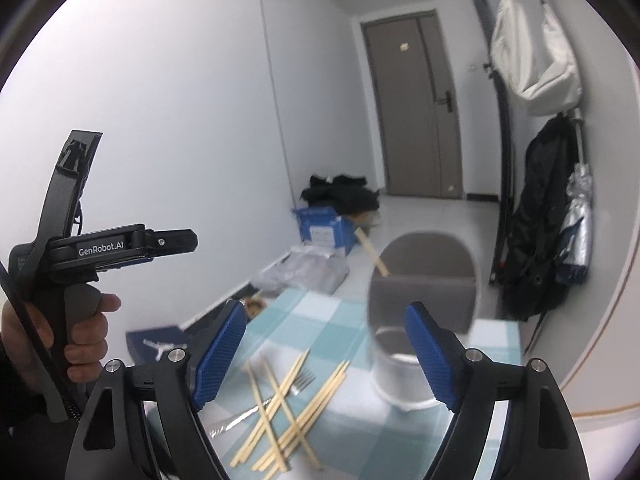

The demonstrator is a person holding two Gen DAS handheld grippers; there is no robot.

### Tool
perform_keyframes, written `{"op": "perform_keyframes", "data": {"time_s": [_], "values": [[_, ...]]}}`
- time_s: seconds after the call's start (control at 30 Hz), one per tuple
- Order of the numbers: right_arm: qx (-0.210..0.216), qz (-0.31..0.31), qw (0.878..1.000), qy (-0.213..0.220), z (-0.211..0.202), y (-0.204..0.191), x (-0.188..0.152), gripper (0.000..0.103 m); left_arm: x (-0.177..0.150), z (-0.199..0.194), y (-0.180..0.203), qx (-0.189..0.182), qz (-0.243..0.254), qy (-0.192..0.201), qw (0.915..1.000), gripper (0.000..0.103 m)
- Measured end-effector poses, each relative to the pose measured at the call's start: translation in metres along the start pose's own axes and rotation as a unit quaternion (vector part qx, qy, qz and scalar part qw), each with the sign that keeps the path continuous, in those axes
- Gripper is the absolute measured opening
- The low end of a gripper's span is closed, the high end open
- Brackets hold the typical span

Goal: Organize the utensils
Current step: 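Lower the right tool to the chopsticks and grasp one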

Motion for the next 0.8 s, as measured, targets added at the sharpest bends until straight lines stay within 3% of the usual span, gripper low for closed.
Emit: {"op": "perform_keyframes", "data": {"time_s": [0.17,0.3,0.43,0.57,0.73,0.8], "values": [[0.016,-0.021,0.997,-0.069,0.029,-0.02,-0.023,0.083,-0.019,0.022,-0.031,-0.004,-0.047,-0.036,0.9982,0.101],[0.035,-0.041,0.99,-0.129,0.06,-0.035,-0.036,0.082,-0.026,0.024,-0.053,0.013,-0.068,-0.039,0.9968,0.101],[0.062,-0.061,0.98,-0.178,0.098,-0.052,-0.044,0.082,-0.027,0.026,-0.071,0.008,-0.109,-0.049,0.9928,0.101],[0.083,-0.091,0.962,-0.243,0.141,-0.07,-0.055,0.081,-0.032,0.031,-0.085,-0.016,-0.152,-0.072,0.9855,0.101],[0.097,-0.121,0.937,-0.312,0.186,-0.085,-0.074,0.08,-0.037,0.033,-0.1,-0.012,-0.187,-0.086,0.9786,0.101],[0.101,-0.14,0.923,-0.343,0.201,-0.09,-0.088,0.072,-0.039,0.034,-0.106,-0.014,-0.204,-0.092,0.9745,0.101]]}}
Point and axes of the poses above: each gripper's, at about its wrist camera, not at the fingertips, and z roughly the way its jaws point, y to its right, x to its top, the point moved 7 cm from there along z, roughly the way its jaws point, and after that the axes turned 1 degree about -x, right-handed, at the moved point
